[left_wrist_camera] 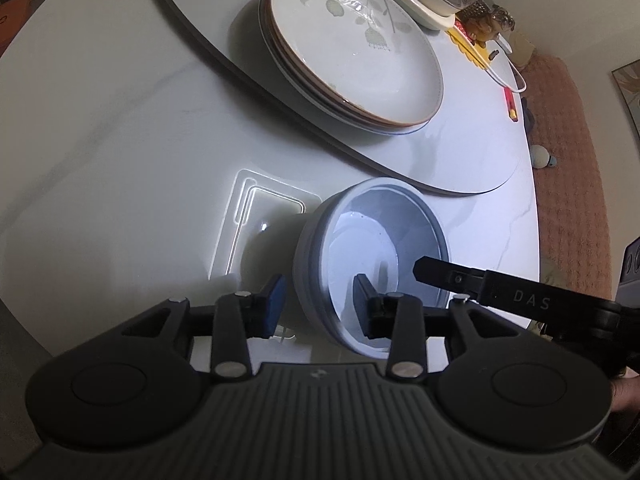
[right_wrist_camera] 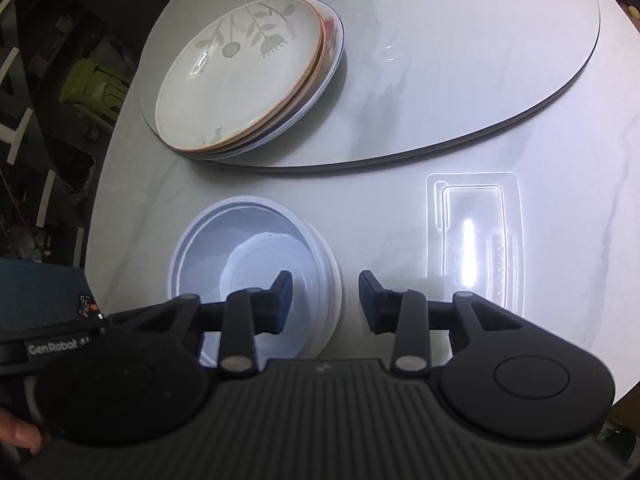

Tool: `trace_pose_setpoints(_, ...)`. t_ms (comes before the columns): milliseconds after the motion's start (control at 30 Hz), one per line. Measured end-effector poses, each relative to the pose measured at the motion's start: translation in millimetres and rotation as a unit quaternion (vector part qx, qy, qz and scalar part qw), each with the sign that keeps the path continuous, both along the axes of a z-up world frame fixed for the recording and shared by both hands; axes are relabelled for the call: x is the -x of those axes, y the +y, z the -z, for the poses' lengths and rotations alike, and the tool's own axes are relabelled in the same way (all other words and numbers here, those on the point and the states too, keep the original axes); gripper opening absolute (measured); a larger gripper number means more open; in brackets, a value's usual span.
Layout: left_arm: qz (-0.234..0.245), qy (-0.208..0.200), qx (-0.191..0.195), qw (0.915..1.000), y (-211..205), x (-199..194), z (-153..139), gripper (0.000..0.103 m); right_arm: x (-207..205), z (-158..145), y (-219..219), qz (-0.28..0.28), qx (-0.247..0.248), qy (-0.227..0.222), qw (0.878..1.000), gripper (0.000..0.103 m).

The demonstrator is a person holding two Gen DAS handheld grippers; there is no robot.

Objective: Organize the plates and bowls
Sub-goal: 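Carry the small white bowl with both grippers over the nested white bowls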

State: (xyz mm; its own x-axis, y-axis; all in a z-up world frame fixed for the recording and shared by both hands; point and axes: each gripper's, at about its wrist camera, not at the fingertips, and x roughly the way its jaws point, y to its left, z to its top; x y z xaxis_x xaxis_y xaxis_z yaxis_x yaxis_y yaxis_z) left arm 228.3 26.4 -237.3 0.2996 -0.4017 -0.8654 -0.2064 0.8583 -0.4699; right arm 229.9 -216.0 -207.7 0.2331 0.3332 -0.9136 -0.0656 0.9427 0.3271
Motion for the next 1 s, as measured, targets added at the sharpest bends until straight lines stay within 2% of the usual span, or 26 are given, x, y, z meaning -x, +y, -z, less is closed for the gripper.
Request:
trace_pose_setpoints(267, -0.005, 0.008, 0.006, 0.9999, -10, -3, 18, 0.042, -6, 14, 4, -0.005, -0.018, 0.015, 1.000, 0.039)
trace_pose_setpoints(500, 0.002, 0.008, 0.007, 0.9999, -17, -6, 26, 0.039, -7, 25, 1, -0.008, -0.019, 0.022, 1.000, 0.022)
trace_pose_setpoints(600, -0.007, 0.009, 0.018, 0.9998, -16, -5, 26, 0.039, -7, 26, 1, -0.005, -0.014, 0.030, 0.999, 0.022)
trace_pose_setpoints(767, 0.000, 0.011, 0.013, 0.9998, -20, -6, 22, 0.039, -5, 21, 4, -0.015, 0.000, 0.030, 0.999, 0.022)
trace_pose_setpoints(1000, 0.008, 0.003, 0.009, 0.9999, -22, -4, -5, 0.039, -4, 0, 1, -0.017, -0.001, 0.021, 1.000, 0.022)
